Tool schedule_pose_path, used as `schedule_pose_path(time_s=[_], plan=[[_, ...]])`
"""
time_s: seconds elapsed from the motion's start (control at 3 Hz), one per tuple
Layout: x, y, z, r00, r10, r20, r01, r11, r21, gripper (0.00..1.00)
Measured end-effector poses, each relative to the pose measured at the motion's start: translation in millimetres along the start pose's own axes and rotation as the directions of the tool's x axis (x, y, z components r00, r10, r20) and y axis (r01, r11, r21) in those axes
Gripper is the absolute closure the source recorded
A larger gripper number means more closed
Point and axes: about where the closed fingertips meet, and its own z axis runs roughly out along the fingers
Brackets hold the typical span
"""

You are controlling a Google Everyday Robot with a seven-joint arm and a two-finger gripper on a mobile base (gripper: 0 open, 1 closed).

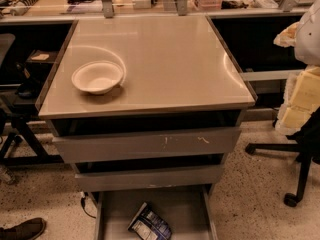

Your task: Pick blue chip bag from bottom drawer and place on counter

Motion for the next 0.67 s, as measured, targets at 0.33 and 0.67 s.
schedule_pose_path(time_s=[0.33,0.67], plan=[[0.0,0.1,0.1,1.000,0.000,0.000,0.000,1.0000,0.000,0.00],[1.1,12.8,22.9,1.000,-0.005,-0.015,0.005,1.0000,0.002,0.00]])
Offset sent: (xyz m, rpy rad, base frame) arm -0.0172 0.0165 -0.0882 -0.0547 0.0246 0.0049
